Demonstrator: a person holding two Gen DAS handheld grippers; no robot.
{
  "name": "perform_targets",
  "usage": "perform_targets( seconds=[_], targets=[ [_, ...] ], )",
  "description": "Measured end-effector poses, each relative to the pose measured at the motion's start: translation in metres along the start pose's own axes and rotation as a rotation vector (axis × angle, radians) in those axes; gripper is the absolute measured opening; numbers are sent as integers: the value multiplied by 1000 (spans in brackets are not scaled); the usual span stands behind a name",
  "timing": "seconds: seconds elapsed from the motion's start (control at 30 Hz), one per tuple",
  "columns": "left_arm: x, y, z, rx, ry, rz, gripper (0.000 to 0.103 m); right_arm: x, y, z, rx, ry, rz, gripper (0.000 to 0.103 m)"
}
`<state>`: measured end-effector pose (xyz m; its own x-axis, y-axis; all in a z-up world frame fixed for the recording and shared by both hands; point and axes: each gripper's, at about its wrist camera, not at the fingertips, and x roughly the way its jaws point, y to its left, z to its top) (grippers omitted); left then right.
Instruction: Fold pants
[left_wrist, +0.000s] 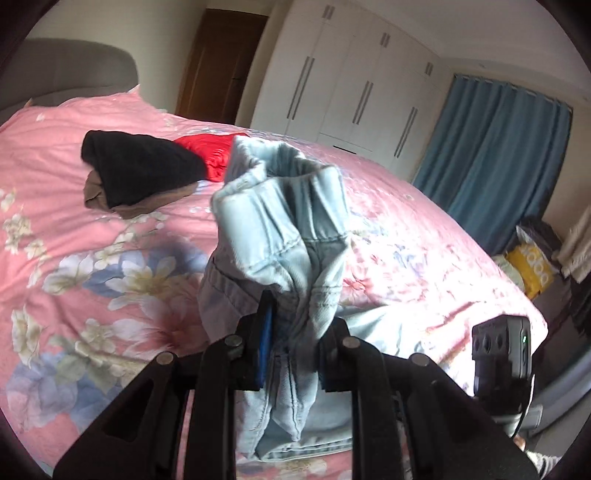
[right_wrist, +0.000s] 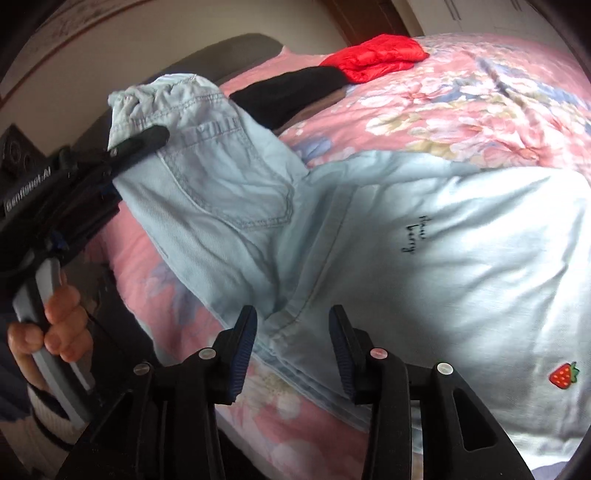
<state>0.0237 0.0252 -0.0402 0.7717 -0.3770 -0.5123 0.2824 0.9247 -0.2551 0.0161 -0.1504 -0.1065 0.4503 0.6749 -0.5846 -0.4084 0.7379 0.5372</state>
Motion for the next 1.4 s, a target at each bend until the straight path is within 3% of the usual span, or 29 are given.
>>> perform_targets(
  seconds=[0.2, 0.3, 0.33, 0.4, 0.43, 0.47, 0.63, 0.83, 0.9, 0.97, 1.07, 1.17, 1.3, 1.33, 1.4],
  targets=[
    [42, -55, -40, 223, 152, -26, 22, -63, -86, -10, 399, -197, 264, 55],
    [60, -76, -65, 341, 220, 6, 27, -76, -120, -23, 573, -295, 426, 65],
    [62, -80, -70, 380, 225, 22, 30, -76, -127, -25, 618, -305, 465, 67],
    [63, -83, -75, 440, 225, 30, 49, -72, -136, -27, 674, -287, 487, 68],
    [59, -83, -76, 445, 228, 21, 81, -70, -136, -26, 679, -271, 469, 68],
    [55, -81, -77, 441, 220, 24, 101, -68, -135, -24, 672, -251, 446, 68],
    [38, -54, -85, 439, 200, 63, 97, -65, -120, -15, 618, -182, 335, 69],
    [7, 3, -80, 218, 180, 83, 94, -57, -118, -9, 606, -151, 243, 69],
    [-1, 18, -77, 140, 163, 93, 94, -54, -116, -6, 595, -144, 186, 61],
    [-5, 31, -72, 74, 155, 98, 94, -51, -114, -4, 565, -136, 123, 43],
    [-5, 39, -69, 42, 157, 110, 94, -54, -106, 1, 508, -158, 80, 33],
    [-2, 39, -68, 35, 159, 105, 94, -81, -93, 6, 426, -232, 41, 32],
    [10, 40, -69, 5, 187, 77, 94, -114, -98, -1, 411, -294, -22, 32],
    [15, 39, -69, -4, 198, 72, 94, -113, -104, -4, 419, -283, -35, 32],
    [21, 42, -68, -41, 216, 46, 94, -97, -127, -11, 474, -169, -58, 32]
  ],
)
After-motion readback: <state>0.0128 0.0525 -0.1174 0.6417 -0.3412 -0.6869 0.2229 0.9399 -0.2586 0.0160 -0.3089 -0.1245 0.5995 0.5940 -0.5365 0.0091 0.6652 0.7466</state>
